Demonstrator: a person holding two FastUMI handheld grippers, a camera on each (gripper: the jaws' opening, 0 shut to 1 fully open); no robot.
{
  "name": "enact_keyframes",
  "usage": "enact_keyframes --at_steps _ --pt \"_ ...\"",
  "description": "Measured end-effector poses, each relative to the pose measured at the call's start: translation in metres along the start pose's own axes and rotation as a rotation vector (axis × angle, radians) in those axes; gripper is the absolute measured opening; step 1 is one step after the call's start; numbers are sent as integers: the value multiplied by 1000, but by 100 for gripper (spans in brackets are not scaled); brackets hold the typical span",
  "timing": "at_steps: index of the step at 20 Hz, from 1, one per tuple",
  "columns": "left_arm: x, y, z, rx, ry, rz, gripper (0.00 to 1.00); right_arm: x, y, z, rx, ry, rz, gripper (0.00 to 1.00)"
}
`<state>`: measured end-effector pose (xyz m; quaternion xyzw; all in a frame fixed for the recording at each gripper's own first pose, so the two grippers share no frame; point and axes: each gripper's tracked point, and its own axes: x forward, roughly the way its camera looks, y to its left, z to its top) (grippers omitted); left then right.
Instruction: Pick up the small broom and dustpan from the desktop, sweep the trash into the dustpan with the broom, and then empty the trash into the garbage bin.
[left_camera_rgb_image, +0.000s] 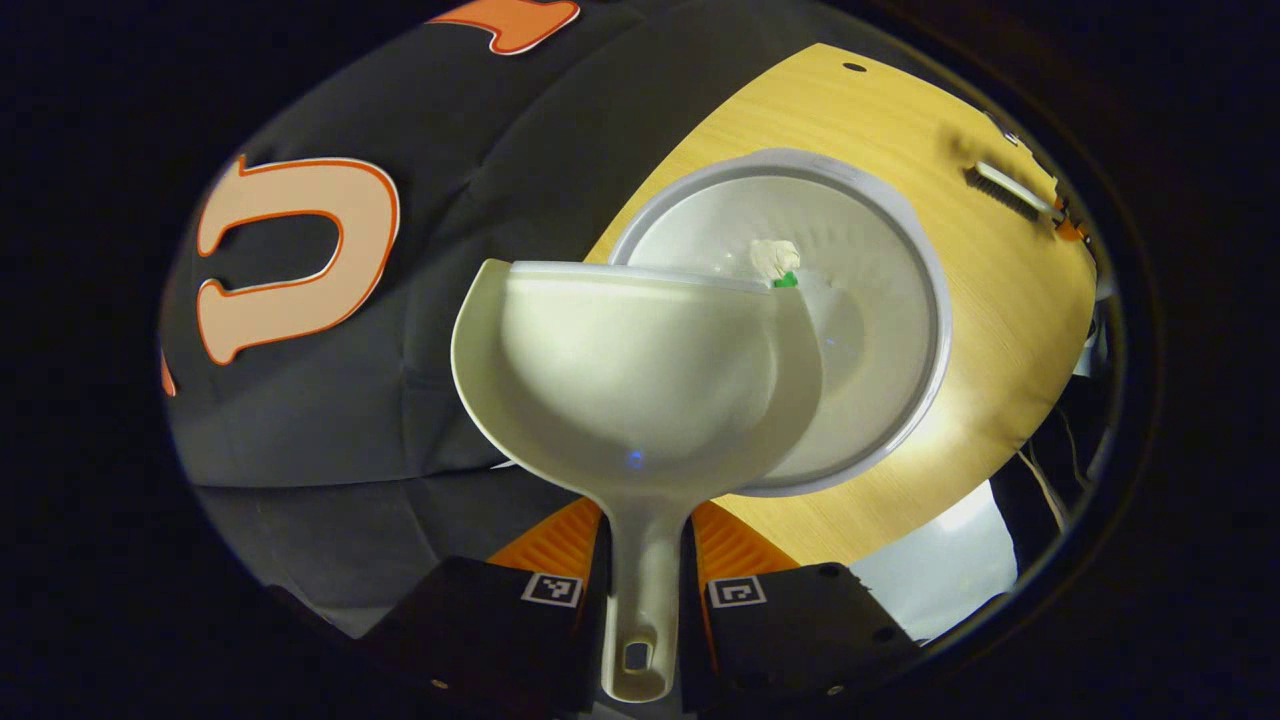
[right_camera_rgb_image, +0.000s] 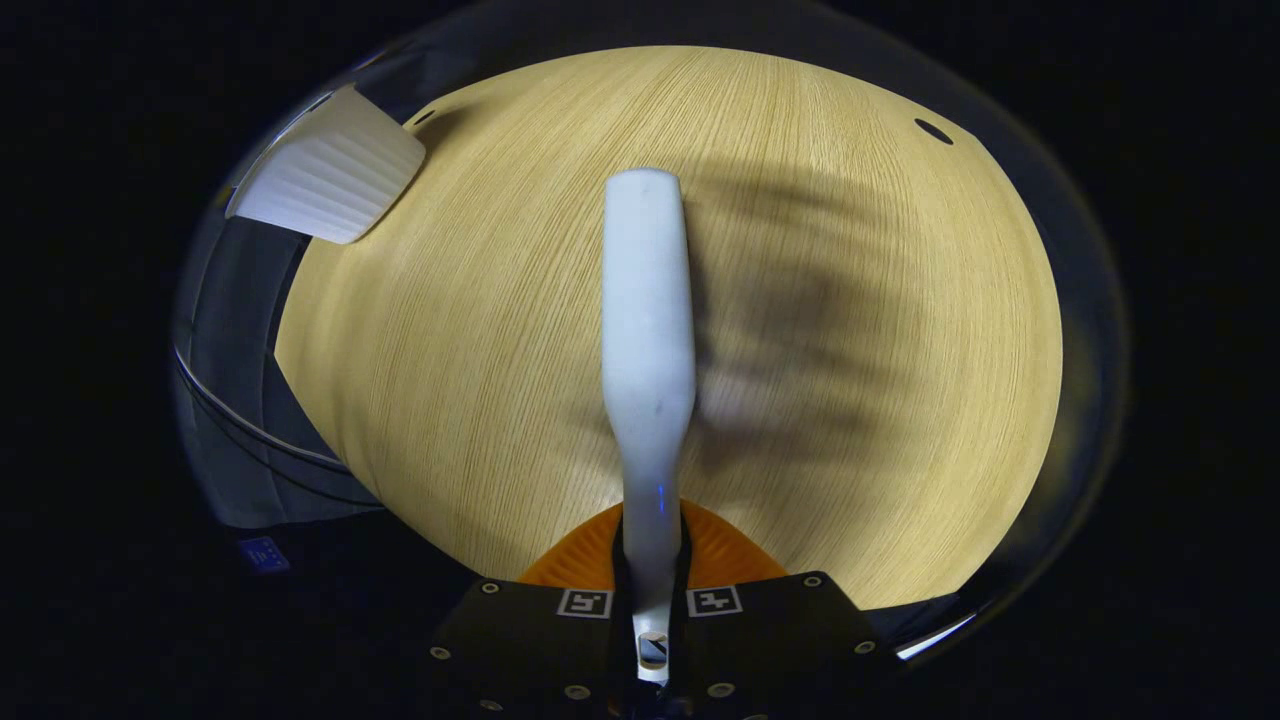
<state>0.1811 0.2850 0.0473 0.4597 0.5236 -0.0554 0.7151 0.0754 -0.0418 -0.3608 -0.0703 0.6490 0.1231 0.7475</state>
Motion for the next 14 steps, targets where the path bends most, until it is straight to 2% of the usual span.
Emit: enact_keyframes --at_steps 4,5,6,10,14 --pt "15 -9 -8 -94 -60 -43 31 1 0 0 5 5 5 13" --pt "14 -9 -14 -135 -84 -54 36 1 1 0 8 6 7 13" --pt "14 -10 -19 -181 -112 -69 31 1 0 0 12 8 9 13" --pt "13 -11 -25 -398 -245 -157 31 1 1 -1 17 16 11 13" --pt "3 -2 -15 -585 -424 -199 31 3 3 -4 21 20 7 12"
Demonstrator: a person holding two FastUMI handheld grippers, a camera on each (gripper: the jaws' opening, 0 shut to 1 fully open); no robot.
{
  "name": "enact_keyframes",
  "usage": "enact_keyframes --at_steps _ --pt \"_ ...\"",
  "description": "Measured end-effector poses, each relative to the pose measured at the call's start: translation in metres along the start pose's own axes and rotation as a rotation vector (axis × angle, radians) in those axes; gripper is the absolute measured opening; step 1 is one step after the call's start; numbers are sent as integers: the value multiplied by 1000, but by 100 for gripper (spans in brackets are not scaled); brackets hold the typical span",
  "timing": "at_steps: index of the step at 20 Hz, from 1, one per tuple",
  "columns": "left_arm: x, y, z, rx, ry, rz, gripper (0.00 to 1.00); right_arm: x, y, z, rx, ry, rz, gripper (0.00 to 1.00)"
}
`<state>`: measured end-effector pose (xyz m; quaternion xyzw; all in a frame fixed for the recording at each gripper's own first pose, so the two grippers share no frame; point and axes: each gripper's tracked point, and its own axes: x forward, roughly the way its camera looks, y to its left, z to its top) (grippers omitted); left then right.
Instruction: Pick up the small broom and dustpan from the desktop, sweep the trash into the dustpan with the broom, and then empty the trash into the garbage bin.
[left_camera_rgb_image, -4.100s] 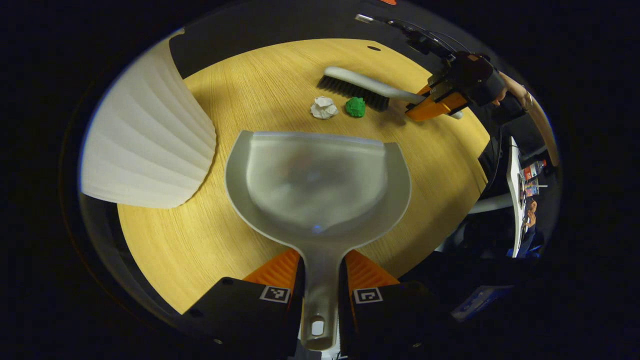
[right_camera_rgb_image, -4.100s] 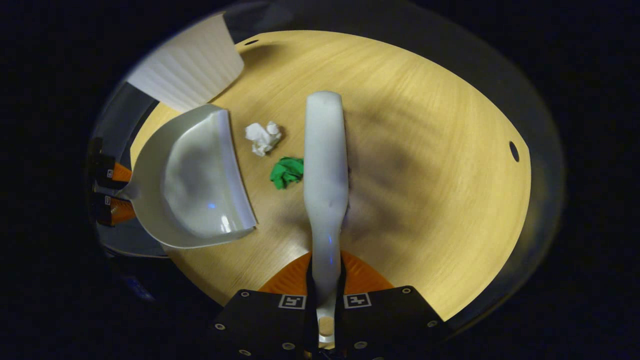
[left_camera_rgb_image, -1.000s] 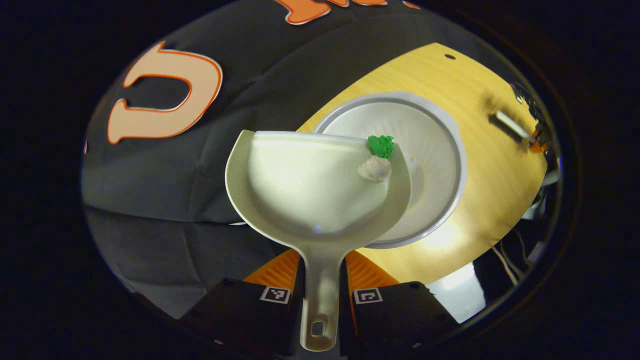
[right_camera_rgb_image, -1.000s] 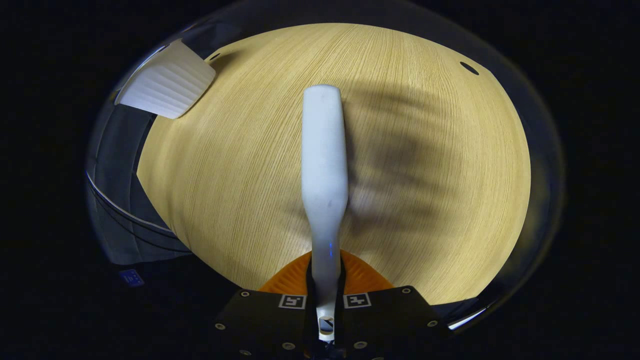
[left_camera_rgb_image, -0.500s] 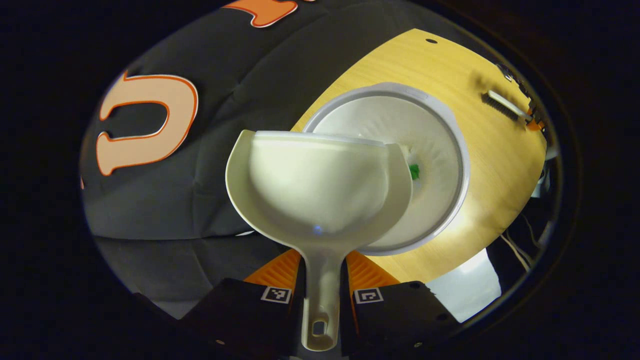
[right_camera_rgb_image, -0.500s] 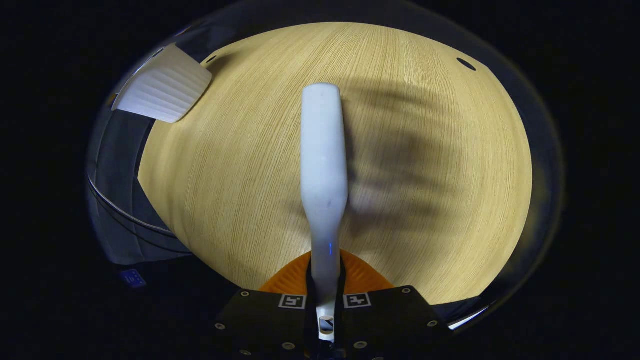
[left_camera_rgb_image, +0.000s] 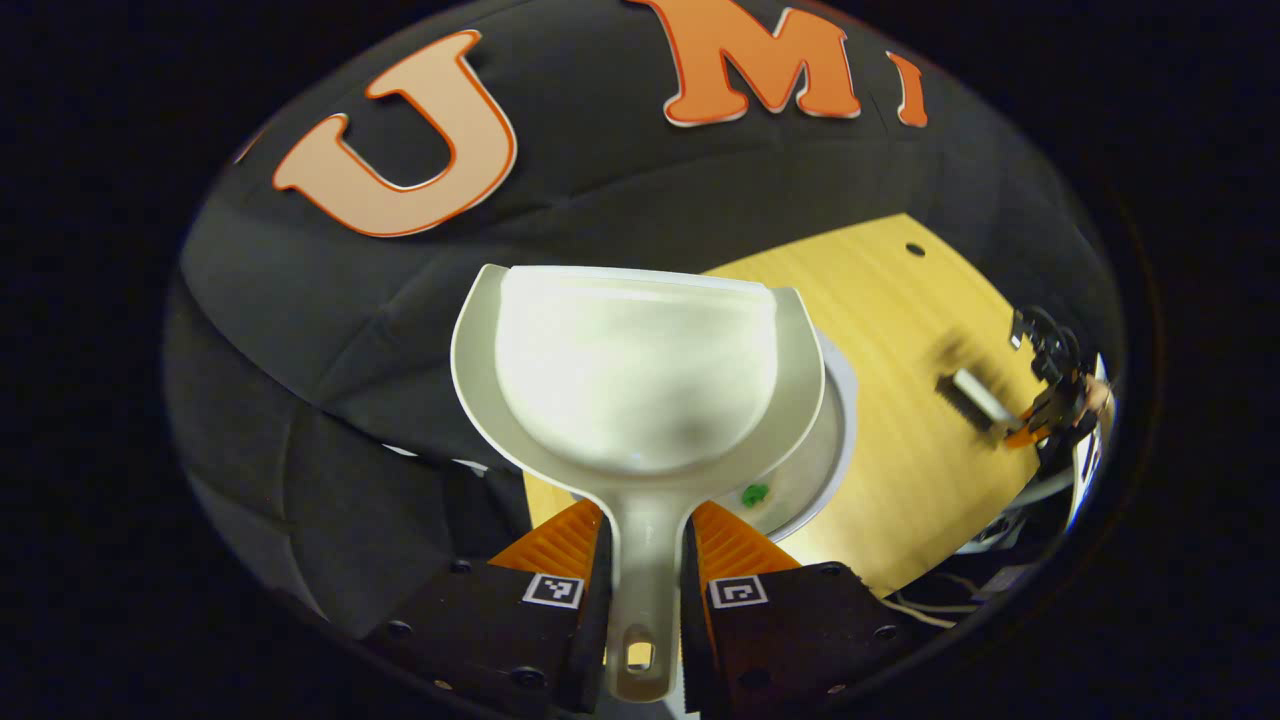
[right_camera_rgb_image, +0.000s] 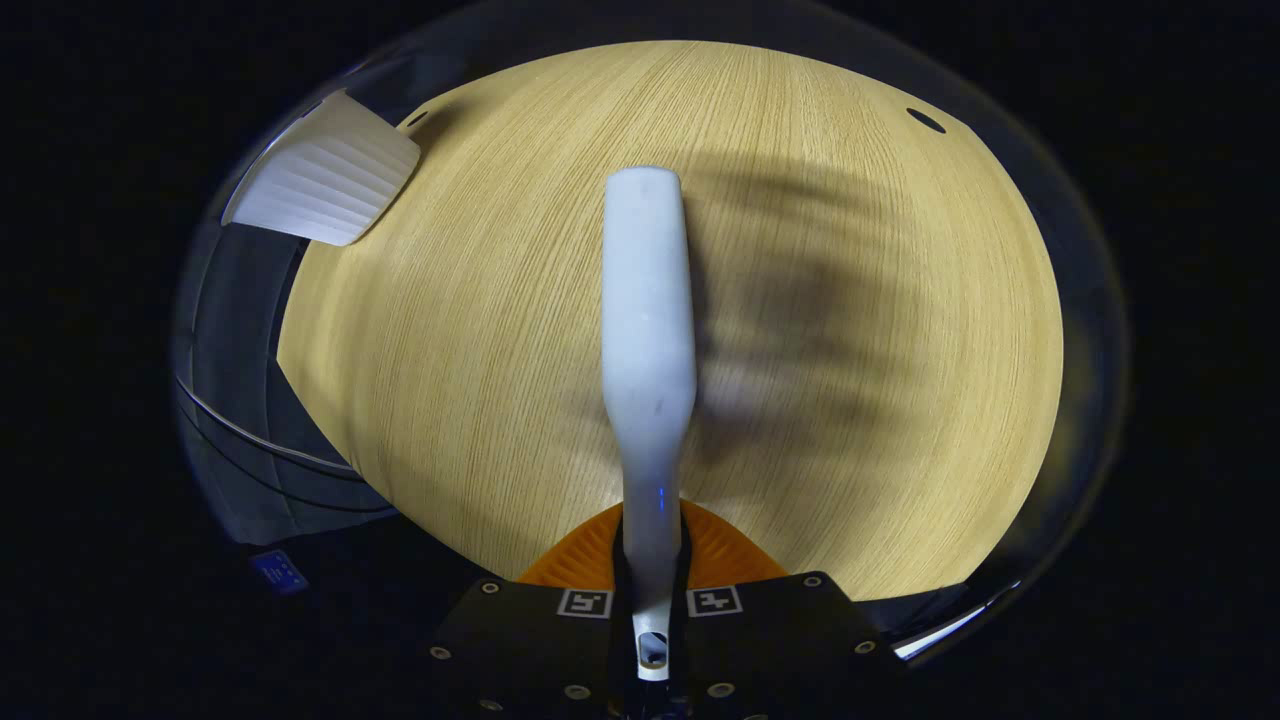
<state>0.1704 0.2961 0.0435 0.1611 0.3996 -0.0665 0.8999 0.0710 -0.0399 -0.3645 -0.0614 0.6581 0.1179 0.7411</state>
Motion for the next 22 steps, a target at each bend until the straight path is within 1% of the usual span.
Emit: enact_keyframes --at_steps 2,5,6,8,9,10,12,13,15,17,19,22 --pt "6 -7 2 -81 -79 -45 31 0 0 0 13 -10 3 13" --pt "-4 -27 14 -151 -135 -148 31 -3 -3 -4 23 -35 -12 13" --pt "-13 -44 13 -167 -134 -199 31 -5 -2 -3 24 -43 -13 12" --pt "-40 -86 5 -165 -138 -310 31 -5 -4 -2 33 -65 -16 12" --pt "-58 -110 1 -156 -134 -354 31 -7 -4 -3 40 -72 -13 12" --pt "-64 -126 -3 -150 -125 -376 31 -7 -4 -4 47 -78 -12 12" --pt "-52 -159 -14 -106 -106 -391 31 -4 -7 -7 54 -80 -24 12" --pt "-45 -179 -22 -101 -95 -394 31 -3 -5 -6 59 -83 -33 12" --pt "-27 -209 -37 -133 -53 -419 31 -5 -3 -6 63 -89 -31 12" --pt "2 -234 -51 -190 -23 -420 31 -7 -5 -5 56 -97 -35 12" --pt "46 -249 -74 -210 20 -363 31 -6 -5 -5 63 -106 -49 12" --pt "96 -262 -107 -234 74 -282 32 -9 -2 -4 87 -113 -59 12"
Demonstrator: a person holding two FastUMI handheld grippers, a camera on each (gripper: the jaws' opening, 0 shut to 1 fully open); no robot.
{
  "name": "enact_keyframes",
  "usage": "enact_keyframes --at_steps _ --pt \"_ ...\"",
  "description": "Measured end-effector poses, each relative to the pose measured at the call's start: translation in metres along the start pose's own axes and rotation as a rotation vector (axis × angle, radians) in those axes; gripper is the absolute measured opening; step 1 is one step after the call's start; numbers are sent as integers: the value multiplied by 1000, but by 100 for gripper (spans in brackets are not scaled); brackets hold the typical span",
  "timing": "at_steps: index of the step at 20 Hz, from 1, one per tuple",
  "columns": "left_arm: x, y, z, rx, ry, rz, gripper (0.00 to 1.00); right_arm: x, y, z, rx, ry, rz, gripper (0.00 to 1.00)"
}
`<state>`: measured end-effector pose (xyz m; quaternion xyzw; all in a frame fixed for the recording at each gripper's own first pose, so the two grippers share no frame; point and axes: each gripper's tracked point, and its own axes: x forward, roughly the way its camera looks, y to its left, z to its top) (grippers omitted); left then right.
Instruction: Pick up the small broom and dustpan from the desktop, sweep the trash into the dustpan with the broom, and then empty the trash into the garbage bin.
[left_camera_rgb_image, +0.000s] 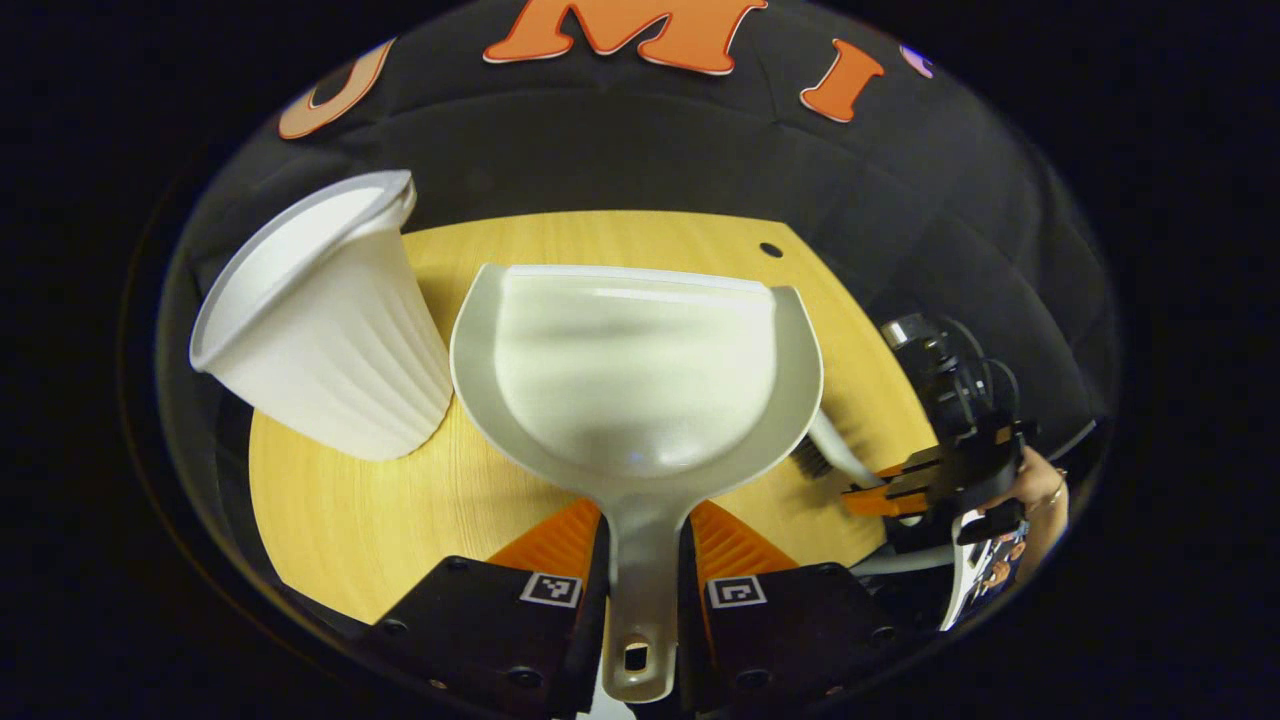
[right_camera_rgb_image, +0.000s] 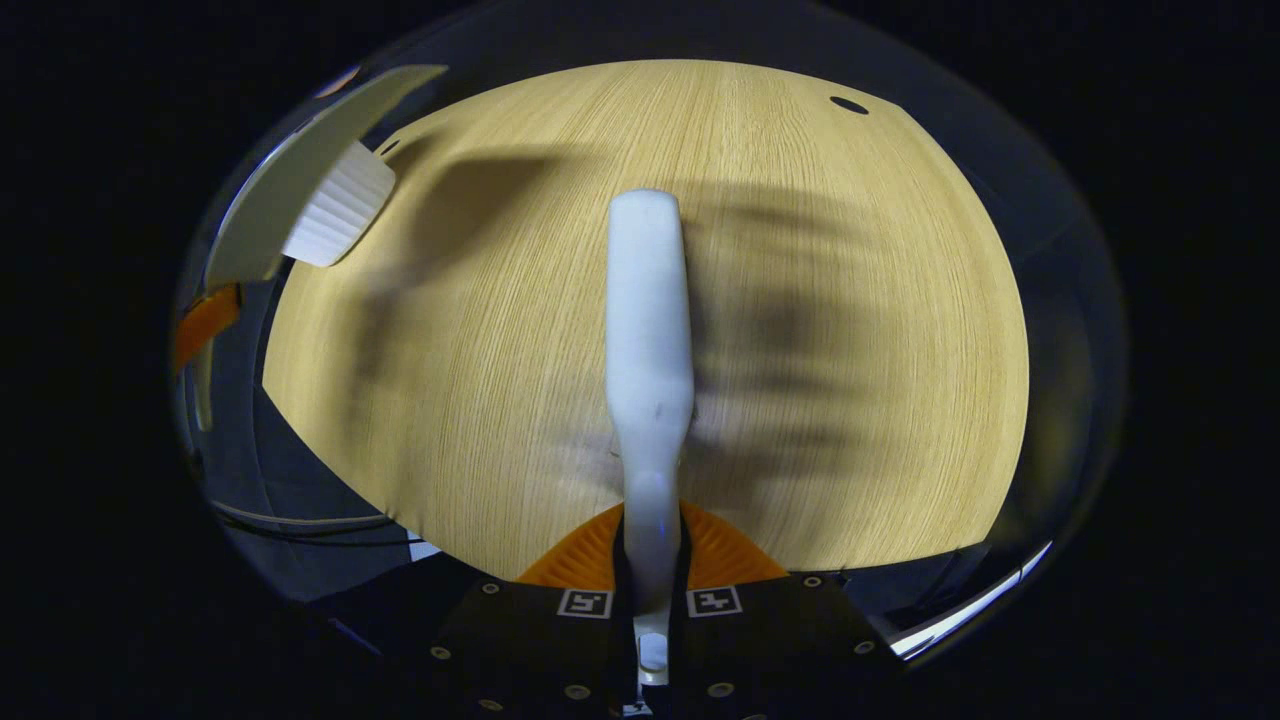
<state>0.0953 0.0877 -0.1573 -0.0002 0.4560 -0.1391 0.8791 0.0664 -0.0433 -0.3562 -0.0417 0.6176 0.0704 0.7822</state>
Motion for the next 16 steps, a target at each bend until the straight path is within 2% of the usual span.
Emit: enact_keyframes --at_steps 4,8,12,16 --pt "53 8 -42 -42 95 55 31 1 6 -1 28 -10 2 12" --pt "84 2 -53 -42 129 88 32 3 3 0 -4 -18 -31 12" --pt "95 7 -61 -62 151 106 32 1 2 3 -13 -28 -48 13" --pt "96 7 -61 -84 162 91 32 0 1 6 -22 -29 -55 13"
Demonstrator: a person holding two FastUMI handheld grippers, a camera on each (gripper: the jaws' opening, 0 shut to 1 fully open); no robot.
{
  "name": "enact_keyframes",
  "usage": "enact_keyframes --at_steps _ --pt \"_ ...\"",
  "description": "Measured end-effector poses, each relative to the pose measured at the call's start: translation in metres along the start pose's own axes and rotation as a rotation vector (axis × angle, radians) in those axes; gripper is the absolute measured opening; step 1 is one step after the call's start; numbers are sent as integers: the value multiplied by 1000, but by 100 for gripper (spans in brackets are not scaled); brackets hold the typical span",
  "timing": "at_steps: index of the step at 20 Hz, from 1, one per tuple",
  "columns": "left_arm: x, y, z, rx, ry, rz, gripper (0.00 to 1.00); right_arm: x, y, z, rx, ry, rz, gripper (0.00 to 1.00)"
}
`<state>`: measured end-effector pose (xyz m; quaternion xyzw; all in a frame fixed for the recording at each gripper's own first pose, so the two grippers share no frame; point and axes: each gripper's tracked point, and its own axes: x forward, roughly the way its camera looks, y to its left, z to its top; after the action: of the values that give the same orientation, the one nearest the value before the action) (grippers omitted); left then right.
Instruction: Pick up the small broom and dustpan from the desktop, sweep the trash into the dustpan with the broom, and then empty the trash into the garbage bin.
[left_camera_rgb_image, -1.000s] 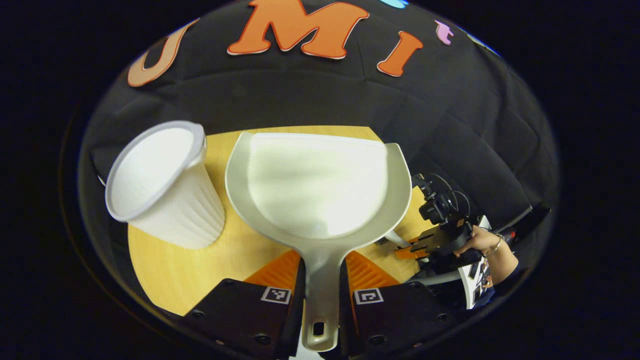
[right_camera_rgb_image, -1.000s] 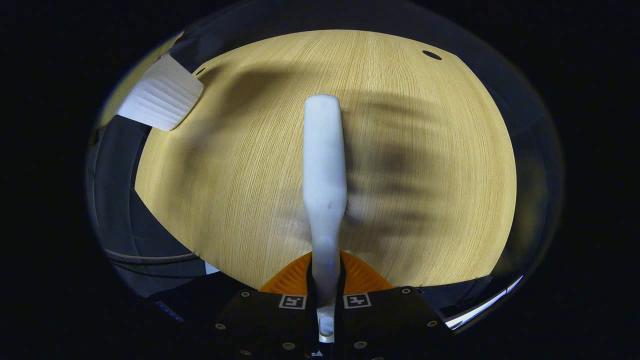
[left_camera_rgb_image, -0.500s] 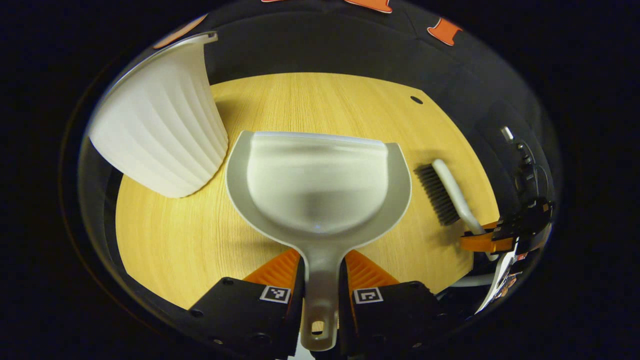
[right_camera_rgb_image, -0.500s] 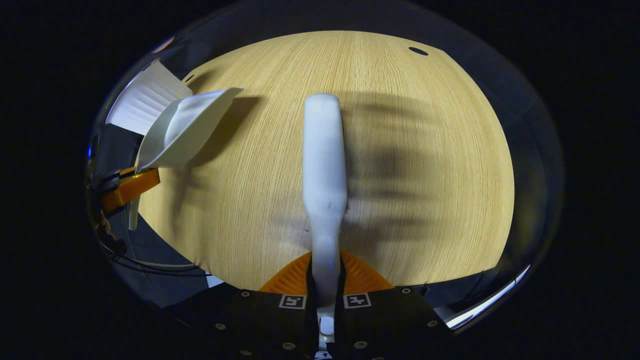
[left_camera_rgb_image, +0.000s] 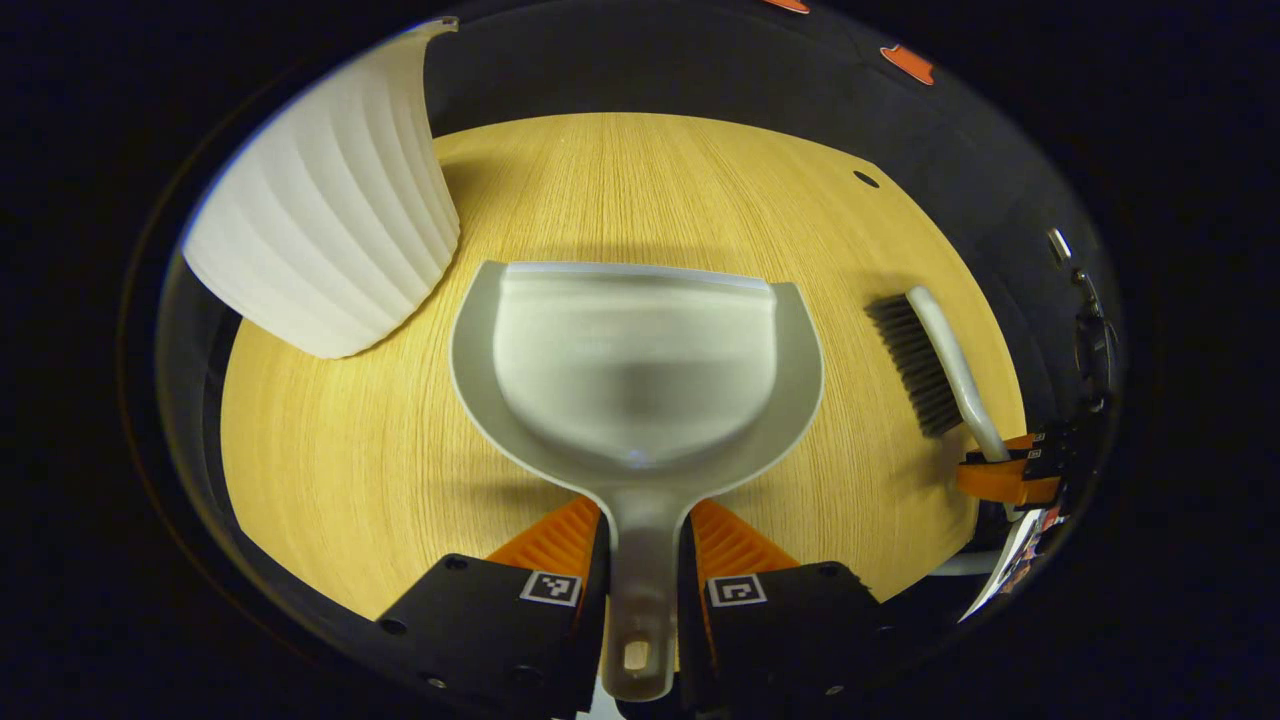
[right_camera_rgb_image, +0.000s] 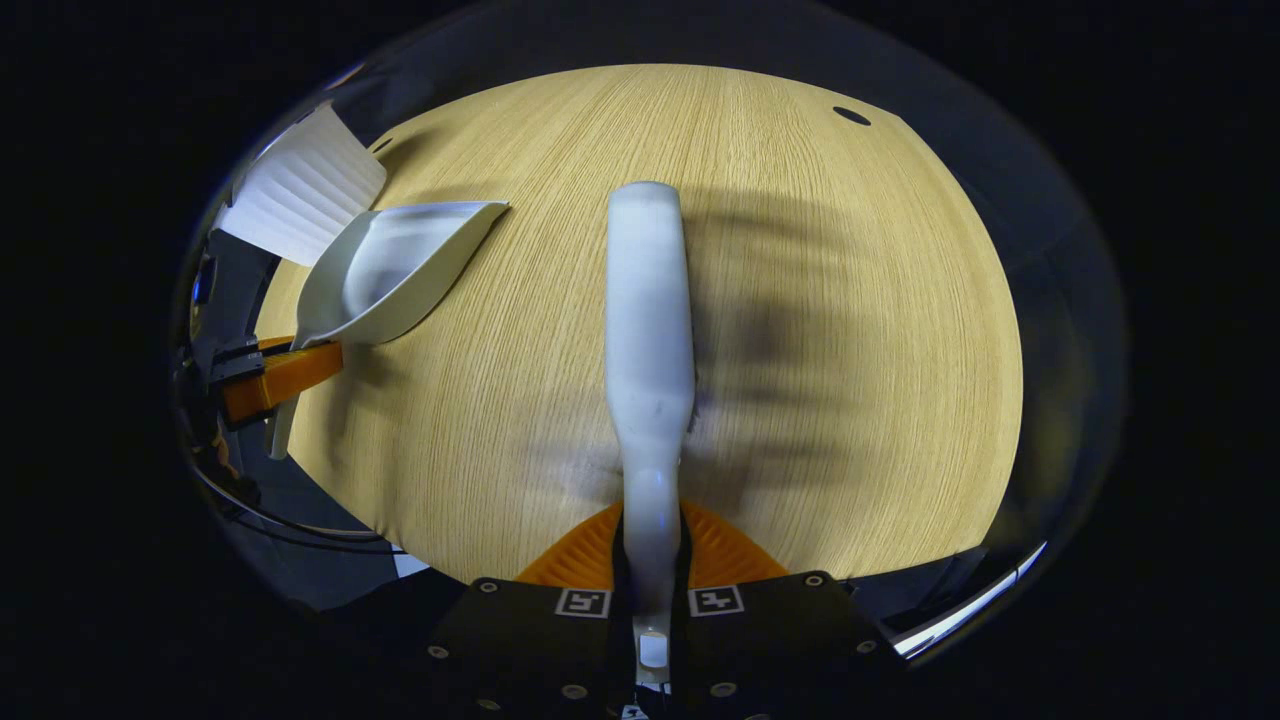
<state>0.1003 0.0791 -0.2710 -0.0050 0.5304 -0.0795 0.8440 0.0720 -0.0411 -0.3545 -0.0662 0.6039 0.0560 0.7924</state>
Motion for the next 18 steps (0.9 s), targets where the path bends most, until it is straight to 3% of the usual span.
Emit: enact_keyframes --at_steps 7,9,10,11,12,13,18 --pt "1 15 -2 37 46 31 36 1 10 1 -7 -2 45 24" --pt "0 21 -3 61 62 30 37 6 8 2 -11 -17 27 39" --pt "0 24 -3 73 67 28 39 6 6 5 -6 -29 19 54" --pt "-1 17 -10 88 65 35 59 5 4 5 9 -40 18 68" --pt "2 10 -15 106 66 43 78 3 7 9 26 -58 33 93" --pt "-8 28 -8 119 58 51 98 0 8 12 43 -80 44 97" --pt "-47 26 4 108 -69 56 97 -43 9 33 47 -241 78 96"
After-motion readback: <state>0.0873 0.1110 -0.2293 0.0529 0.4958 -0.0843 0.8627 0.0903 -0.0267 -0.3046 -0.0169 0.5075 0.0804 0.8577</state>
